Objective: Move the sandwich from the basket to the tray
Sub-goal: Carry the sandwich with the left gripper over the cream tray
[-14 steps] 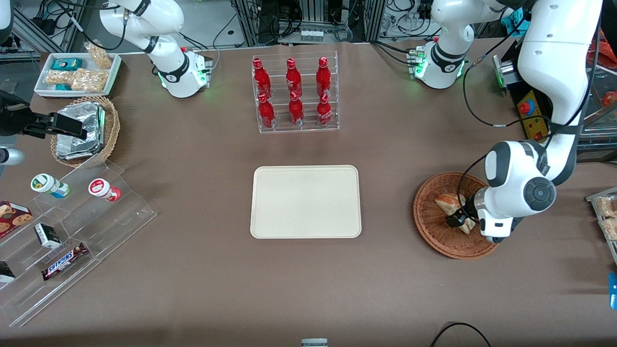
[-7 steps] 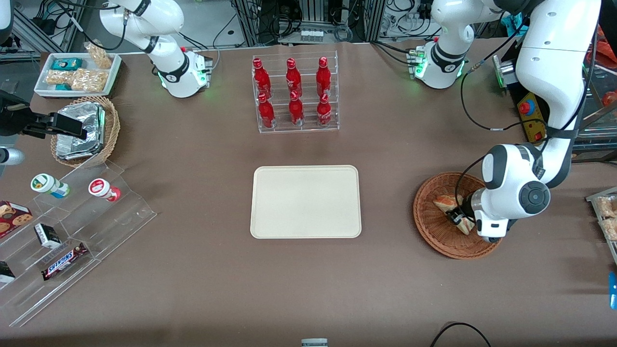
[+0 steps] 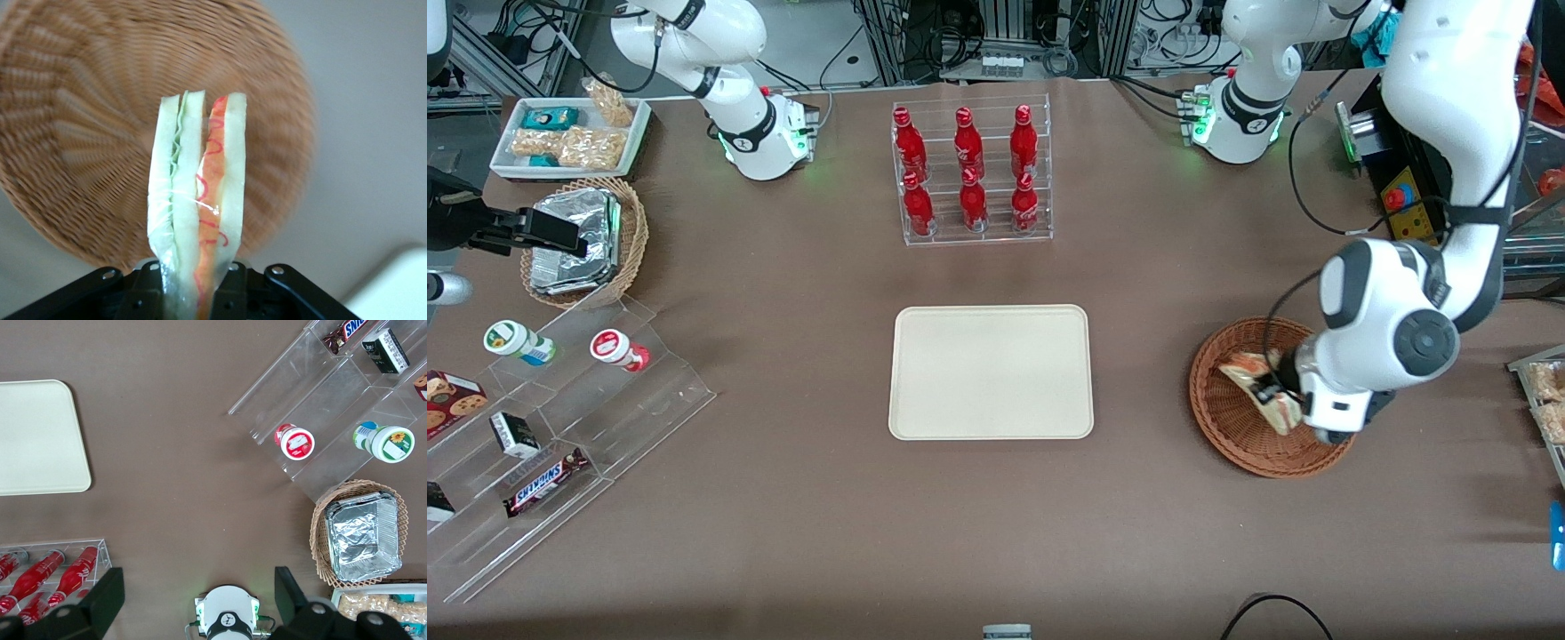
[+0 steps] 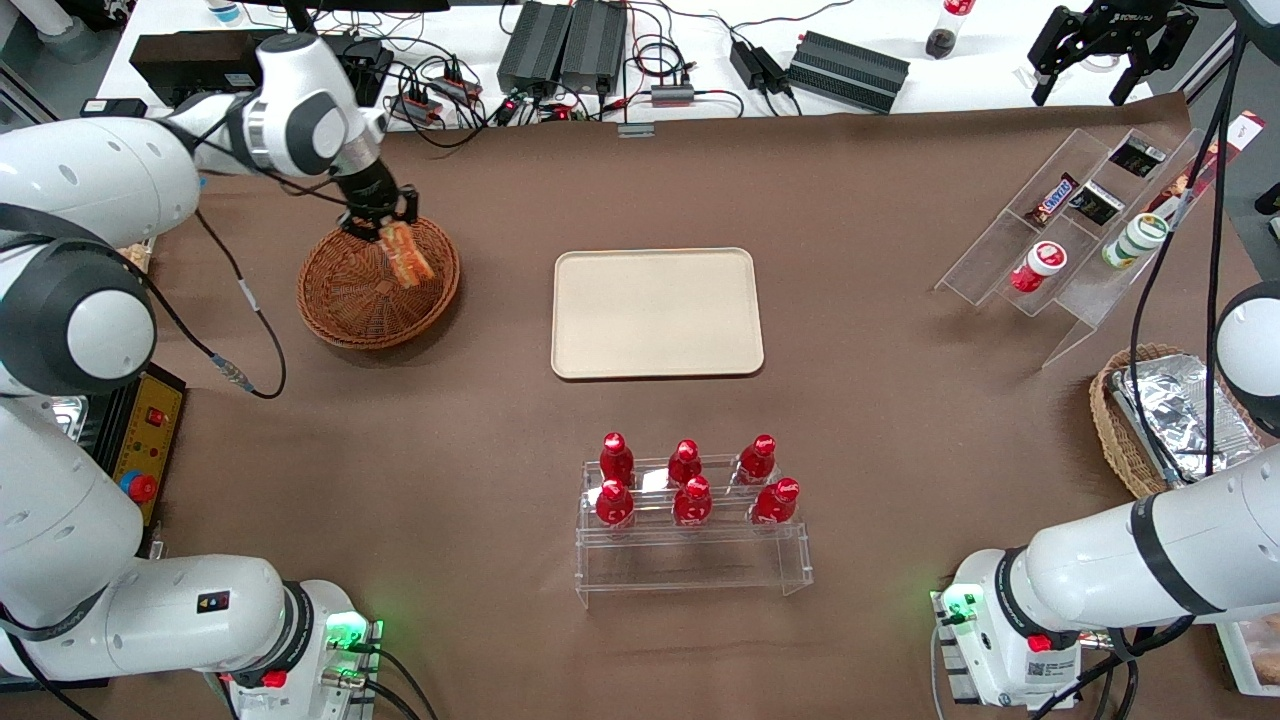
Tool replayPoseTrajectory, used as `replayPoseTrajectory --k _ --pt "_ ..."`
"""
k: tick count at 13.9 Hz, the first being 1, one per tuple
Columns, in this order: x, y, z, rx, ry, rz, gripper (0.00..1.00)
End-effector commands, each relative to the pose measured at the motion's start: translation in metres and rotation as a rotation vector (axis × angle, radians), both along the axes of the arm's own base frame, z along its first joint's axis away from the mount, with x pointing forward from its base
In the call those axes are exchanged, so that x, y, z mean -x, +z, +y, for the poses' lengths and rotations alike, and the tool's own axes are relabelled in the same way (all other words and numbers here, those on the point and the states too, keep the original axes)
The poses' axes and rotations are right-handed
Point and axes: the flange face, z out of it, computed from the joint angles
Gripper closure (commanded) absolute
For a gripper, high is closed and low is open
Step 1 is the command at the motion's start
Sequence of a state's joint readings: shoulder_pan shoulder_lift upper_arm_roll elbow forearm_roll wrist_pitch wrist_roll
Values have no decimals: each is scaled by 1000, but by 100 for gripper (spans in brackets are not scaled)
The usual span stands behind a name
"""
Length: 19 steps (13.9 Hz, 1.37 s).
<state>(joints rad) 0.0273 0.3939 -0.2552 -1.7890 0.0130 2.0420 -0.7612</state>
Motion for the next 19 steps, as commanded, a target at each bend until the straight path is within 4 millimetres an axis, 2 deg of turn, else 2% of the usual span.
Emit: replayPoseTrajectory --k 1,3,5,6,8,10,13,15,17,19 --pt "22 7 -96 -37 -189 -26 93" --pt "29 -6 -173 -21 -290 -35 92" --pt "44 -18 -244 5 -370 -40 92" --pt "49 -32 -271 9 -388 -34 92" --pt "59 -49 -330 36 -426 -46 91" --pt "79 -66 -369 34 -430 -42 92" --pt "98 -77 -402 45 -457 -43 92" --pt "104 -92 -421 48 -467 -51 92" --pt "106 -107 -423 20 -491 -55 91" --pt "109 -113 -425 17 -499 -49 87"
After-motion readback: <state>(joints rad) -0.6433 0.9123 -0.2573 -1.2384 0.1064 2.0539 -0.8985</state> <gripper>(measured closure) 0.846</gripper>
